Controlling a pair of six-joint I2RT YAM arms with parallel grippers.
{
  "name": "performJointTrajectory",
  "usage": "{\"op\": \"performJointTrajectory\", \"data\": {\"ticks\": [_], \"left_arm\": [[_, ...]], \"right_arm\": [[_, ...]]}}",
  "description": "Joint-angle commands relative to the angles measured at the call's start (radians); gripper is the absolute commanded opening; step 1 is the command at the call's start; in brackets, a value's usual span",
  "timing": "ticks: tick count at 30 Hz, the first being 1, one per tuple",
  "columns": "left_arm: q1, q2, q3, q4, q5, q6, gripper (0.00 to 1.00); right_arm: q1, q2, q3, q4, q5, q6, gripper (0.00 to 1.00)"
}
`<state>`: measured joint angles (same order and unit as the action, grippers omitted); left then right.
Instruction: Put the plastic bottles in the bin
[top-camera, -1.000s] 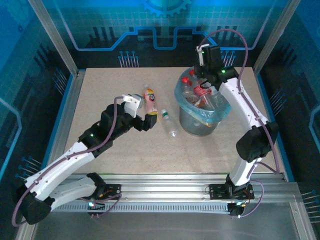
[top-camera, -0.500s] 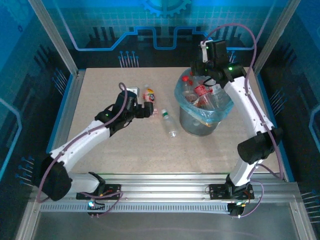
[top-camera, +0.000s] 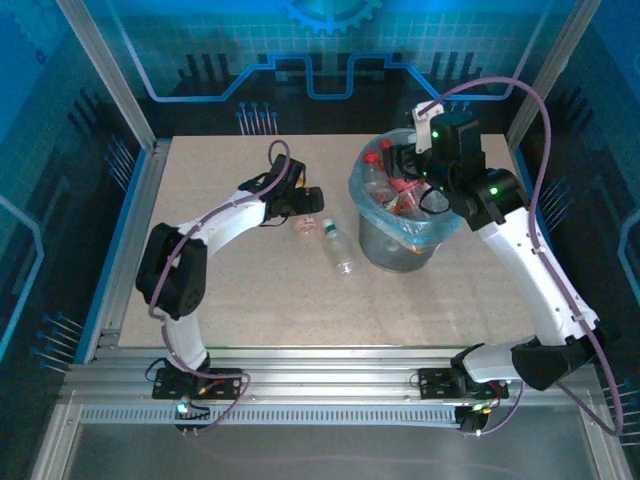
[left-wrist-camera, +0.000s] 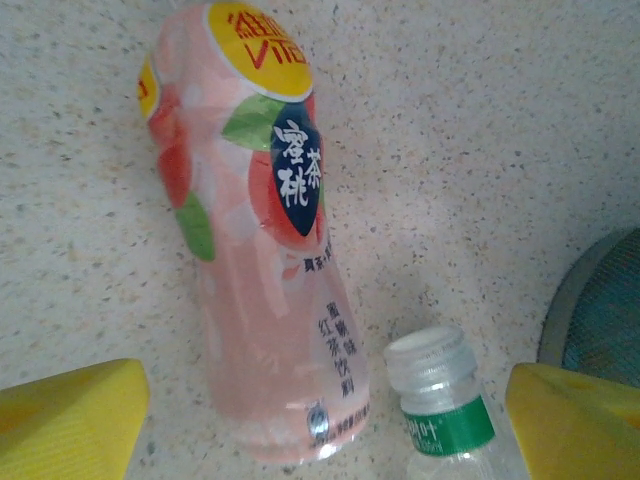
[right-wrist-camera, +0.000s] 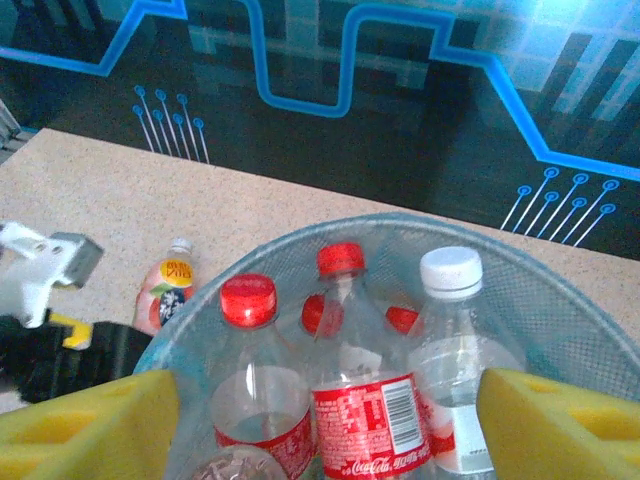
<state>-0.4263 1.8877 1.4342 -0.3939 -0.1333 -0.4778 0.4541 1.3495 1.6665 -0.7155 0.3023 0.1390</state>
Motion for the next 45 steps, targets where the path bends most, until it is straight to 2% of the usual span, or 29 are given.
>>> {"op": "performJointTrajectory", "data": {"ticks": [1, 11, 16, 20, 24, 30, 35, 39, 45], "left_arm": [[0.012, 0.083, 0.067, -0.068, 0.03, -0.036, 0.92], [0.031, 0.234, 0.11, -0.085, 0.047, -0.07, 0.86], [0.039, 0.252, 0.108, -0.083, 0.063, -0.068, 0.73], [0.042, 0.208, 0.08, -0.066, 0.059, -0.059, 0.64], [0.044, 0.089, 0.019, -0.04, 0.002, -0.04, 0.62], [0.036, -0.218, -0.152, 0.081, -0.071, 0.004, 0.6], [-0.059, -0.515, -0.315, 0.258, -0.139, 0.187, 0.59], [-0.173, -0.725, -0.429, 0.428, -0.075, 0.353, 0.58], [-0.311, -0.89, -0.498, 0.513, 0.065, 0.472, 0.56]], "right_arm": [[0.024, -0.034, -0.031, 0.036, 0.006, 0.011, 0.8], [0.035, -0.06, -0.054, 0.033, 0.003, -0.014, 0.8], [0.038, -0.061, -0.045, 0.028, 0.002, -0.021, 0.8], [0.041, -0.066, -0.043, 0.027, 0.002, -0.021, 0.8], [0.046, -0.07, -0.039, 0.022, -0.001, -0.022, 0.8], [0.049, -0.115, -0.062, 0.046, -0.056, -0.019, 0.8], [0.045, -0.185, -0.127, 0.139, -0.192, -0.03, 0.83], [0.041, -0.249, -0.187, 0.25, -0.327, -0.021, 0.86], [0.04, -0.294, -0.232, 0.397, -0.556, 0.013, 0.89]]}}
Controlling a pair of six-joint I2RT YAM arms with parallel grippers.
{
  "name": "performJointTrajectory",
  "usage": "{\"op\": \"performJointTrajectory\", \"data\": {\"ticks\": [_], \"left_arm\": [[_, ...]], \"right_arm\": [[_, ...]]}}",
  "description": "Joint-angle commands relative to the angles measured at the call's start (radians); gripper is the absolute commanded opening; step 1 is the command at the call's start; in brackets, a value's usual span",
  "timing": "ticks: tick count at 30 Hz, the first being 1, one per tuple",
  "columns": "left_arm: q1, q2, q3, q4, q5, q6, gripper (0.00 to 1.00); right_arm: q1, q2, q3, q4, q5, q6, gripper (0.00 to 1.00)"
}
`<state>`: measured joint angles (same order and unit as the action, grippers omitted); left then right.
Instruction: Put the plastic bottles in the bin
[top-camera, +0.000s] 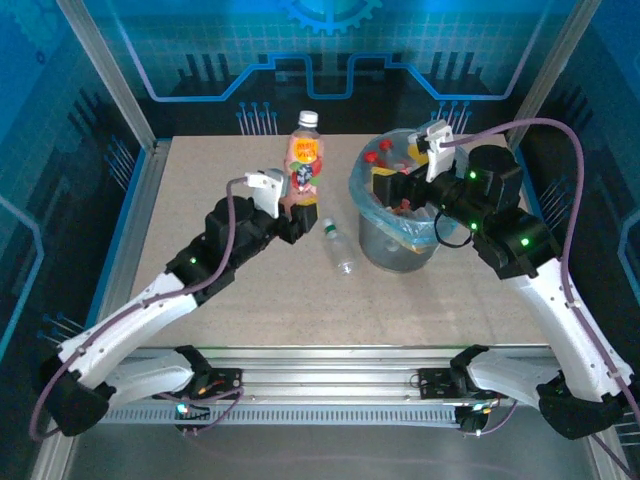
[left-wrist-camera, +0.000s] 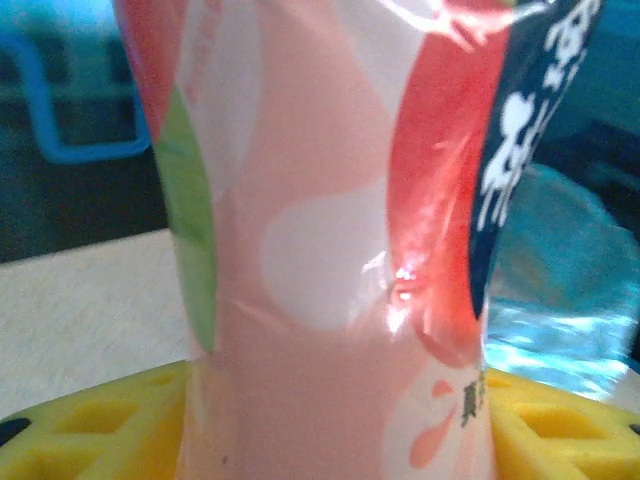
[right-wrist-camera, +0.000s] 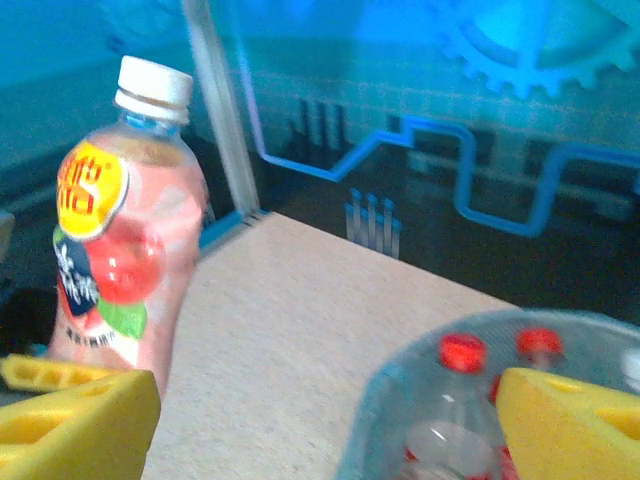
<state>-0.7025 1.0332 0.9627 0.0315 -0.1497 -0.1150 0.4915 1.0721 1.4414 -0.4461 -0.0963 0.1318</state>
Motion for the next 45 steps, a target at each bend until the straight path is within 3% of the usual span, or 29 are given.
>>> {"op": "performJointTrajectory", "data": {"ticks": [1, 9, 18, 24, 38, 40, 43, 45], "left_arm": [[-0.056, -0.049, -0.031, 0.092, 0.114, 0.121, 0.56], [-0.155, -0.042, -0.004, 0.068, 0.319, 0.166, 0.55], [-0.176, -0.007, 0.017, 0.065, 0.35, 0.179, 0.54], [-0.175, -0.005, 0.017, 0.059, 0.369, 0.184, 0.55], [-0.175, -0.007, 0.035, -0.006, 0.376, 0.224, 0.58], [-0.175, -0.014, 0.032, 0.002, 0.369, 0.225, 0.59], [-0.175, -0.03, 0.021, 0.017, 0.359, 0.226, 0.62], [-0.176, -0.04, 0.015, 0.029, 0.351, 0.223, 0.66]], "right_arm": [[0.002, -0.017, -0.003, 0.14, -0.19, 0.028, 0.91], [0.009, 0.017, 0.042, 0.175, -0.439, 0.069, 0.94], [0.022, 0.009, 0.047, 0.181, -0.576, 0.04, 0.86], [0.028, -0.01, 0.036, 0.188, -0.563, 0.023, 0.86], [0.05, 0.009, 0.06, 0.126, -0.588, -0.043, 0.44], [0.053, 0.011, 0.066, 0.11, -0.59, -0.056, 0.33], [0.054, 0.011, 0.068, 0.102, -0.586, -0.063, 0.1], [0.056, 0.008, 0.068, 0.102, -0.58, -0.066, 0.02]]}}
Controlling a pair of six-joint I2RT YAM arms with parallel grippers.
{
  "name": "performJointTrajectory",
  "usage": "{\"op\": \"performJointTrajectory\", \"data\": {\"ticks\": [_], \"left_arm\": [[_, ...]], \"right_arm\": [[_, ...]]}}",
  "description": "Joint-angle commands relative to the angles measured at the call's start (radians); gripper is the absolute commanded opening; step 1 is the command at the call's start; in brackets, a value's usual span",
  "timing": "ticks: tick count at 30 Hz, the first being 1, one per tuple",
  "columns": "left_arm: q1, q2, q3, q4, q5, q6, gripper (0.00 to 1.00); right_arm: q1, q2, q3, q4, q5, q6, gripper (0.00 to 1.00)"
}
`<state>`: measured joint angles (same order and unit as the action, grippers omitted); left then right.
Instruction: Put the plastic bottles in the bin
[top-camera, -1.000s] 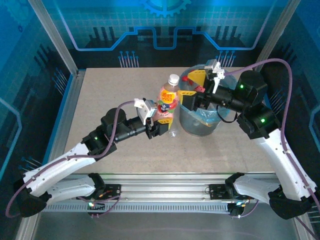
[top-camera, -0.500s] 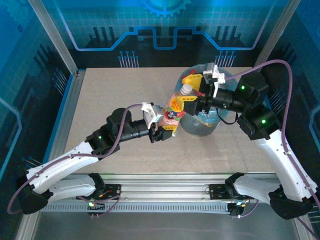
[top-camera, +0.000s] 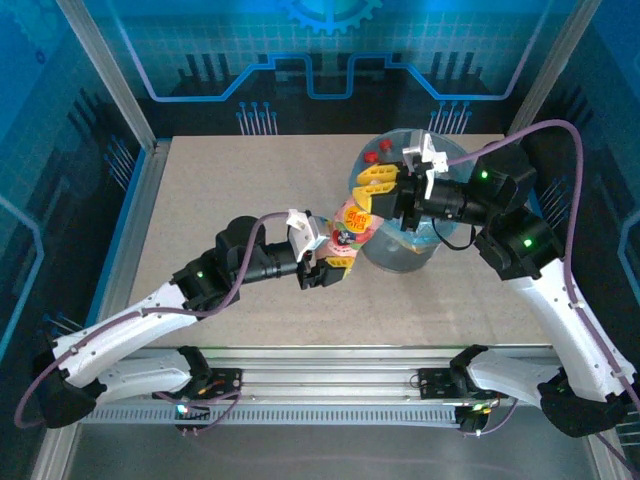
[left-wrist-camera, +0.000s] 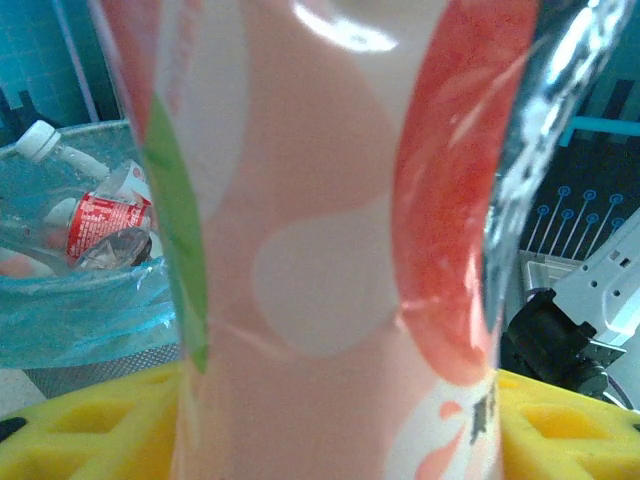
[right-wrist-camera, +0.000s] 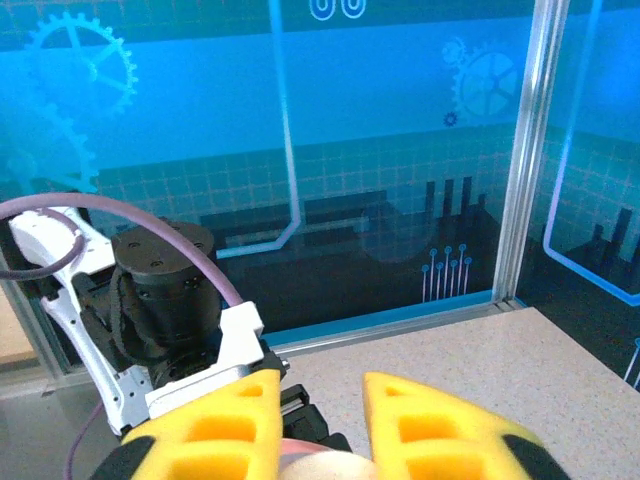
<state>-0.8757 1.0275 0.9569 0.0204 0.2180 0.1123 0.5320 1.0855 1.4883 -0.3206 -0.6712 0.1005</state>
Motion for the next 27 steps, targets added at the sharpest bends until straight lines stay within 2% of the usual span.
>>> {"op": "performJointTrajectory", "data": {"ticks": [1, 4, 7, 12, 15, 19, 23, 25, 27], "left_arm": [[-0.002, -0.04, 0.017, 0.045, -0.021, -0.006, 0.7], [-0.002, -0.066, 0.004, 0.058, -0.062, -0.008, 0.9], [-0.002, -0.107, -0.039, 0.112, -0.151, -0.016, 0.99], [-0.002, -0.182, -0.114, 0.224, -0.291, -0.021, 0.99], [0.0, -0.205, -0.137, 0.25, -0.352, -0.02, 0.99], [-0.001, -0.202, -0.137, 0.232, -0.398, -0.022, 0.99], [-0.001, -0.187, -0.135, 0.219, -0.399, -0.035, 0.99], [0.0, -0.179, -0.131, 0.216, -0.397, -0.037, 0.99], [-0.001, -0.169, -0.123, 0.208, -0.399, -0.037, 0.99]], "right_arm": [[0.017, -0.006, 0.022, -0.024, 0.001, -0.035, 0.0], [0.02, -0.022, 0.027, -0.032, 0.095, -0.033, 0.0], [0.025, -0.053, 0.039, -0.057, 0.293, -0.044, 0.0], [0.028, -0.052, 0.14, -0.206, 0.817, -0.077, 0.0], [0.028, -0.023, 0.197, -0.27, 1.026, -0.123, 0.0], [0.028, 0.019, 0.229, -0.298, 1.204, -0.18, 0.0], [0.028, 0.116, 0.252, -0.324, 1.393, -0.281, 0.0], [0.022, 0.166, 0.248, -0.326, 1.456, -0.32, 0.0], [0.004, 0.203, 0.234, -0.332, 1.455, -0.322, 0.0]]}}
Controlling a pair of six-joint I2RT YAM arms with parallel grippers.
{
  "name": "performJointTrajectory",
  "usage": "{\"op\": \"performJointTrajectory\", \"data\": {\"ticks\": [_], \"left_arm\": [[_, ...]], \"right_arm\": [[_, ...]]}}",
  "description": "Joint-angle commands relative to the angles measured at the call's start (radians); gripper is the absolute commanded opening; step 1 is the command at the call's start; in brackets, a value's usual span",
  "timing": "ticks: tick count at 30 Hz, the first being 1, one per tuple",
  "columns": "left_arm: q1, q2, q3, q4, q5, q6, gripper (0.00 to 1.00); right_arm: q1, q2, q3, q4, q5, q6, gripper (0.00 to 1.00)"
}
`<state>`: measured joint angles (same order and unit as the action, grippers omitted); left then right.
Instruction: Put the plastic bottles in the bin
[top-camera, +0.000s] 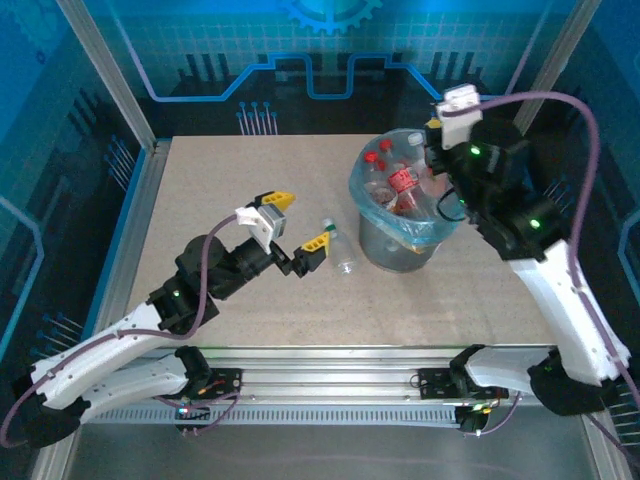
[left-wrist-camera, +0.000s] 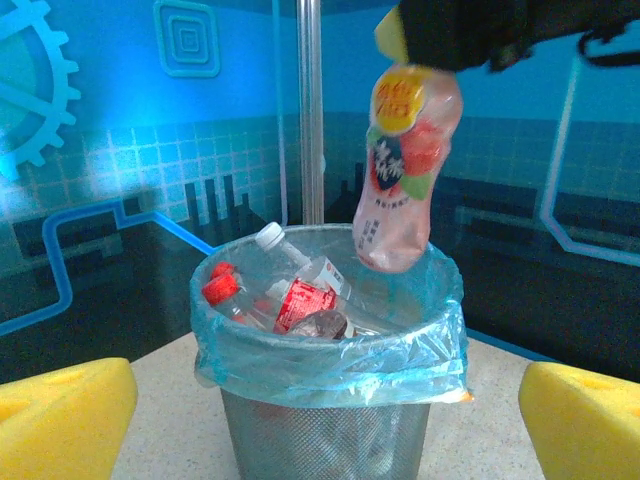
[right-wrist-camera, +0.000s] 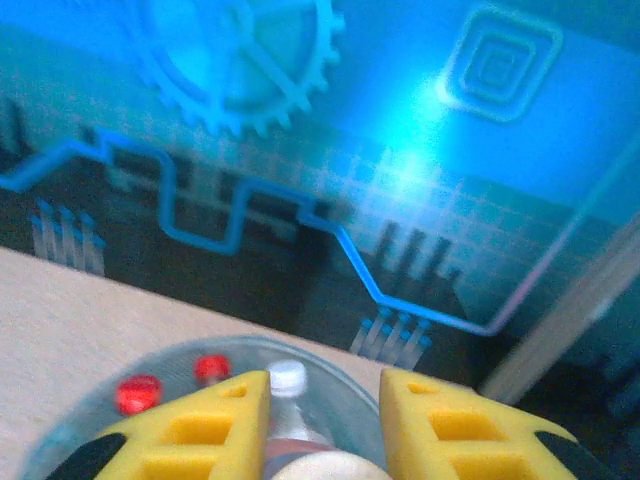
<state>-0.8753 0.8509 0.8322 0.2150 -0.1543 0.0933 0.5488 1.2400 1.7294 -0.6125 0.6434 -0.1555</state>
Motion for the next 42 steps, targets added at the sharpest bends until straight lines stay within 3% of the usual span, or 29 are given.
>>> {"op": "performJointTrajectory", "data": {"ticks": [1, 19, 27, 30, 37, 42], "left_arm": [[-0.001, 0.012, 0.005, 0.012, -0.028, -0.017, 0.99], [-0.001, 0.027, 0.011, -0.02, -0.054, -0.026, 0.99], [-0.001, 0.025, 0.01, -0.032, -0.083, -0.03, 0.99], [-0.001, 0.029, 0.012, -0.032, -0.091, -0.027, 0.99], [-0.001, 0.044, 0.02, -0.031, -0.106, -0.013, 0.99], [-0.001, 0.051, 0.027, -0.033, -0.112, -0.002, 0.99]], "right_arm": [[-0.022, 0.059, -0.017, -0.039, 0.135, -0.061, 0.0], [-0.176, 0.16, -0.358, 0.013, -0.048, 0.136, 0.0], [-0.259, 0.228, -0.404, 0.065, -0.166, 0.245, 0.02], [-0.262, 0.245, -0.354, 0.063, -0.174, 0.245, 0.1], [-0.251, 0.277, -0.179, -0.017, -0.214, 0.26, 0.51], [-0.214, 0.244, -0.11, -0.047, -0.206, 0.245, 0.67]]}}
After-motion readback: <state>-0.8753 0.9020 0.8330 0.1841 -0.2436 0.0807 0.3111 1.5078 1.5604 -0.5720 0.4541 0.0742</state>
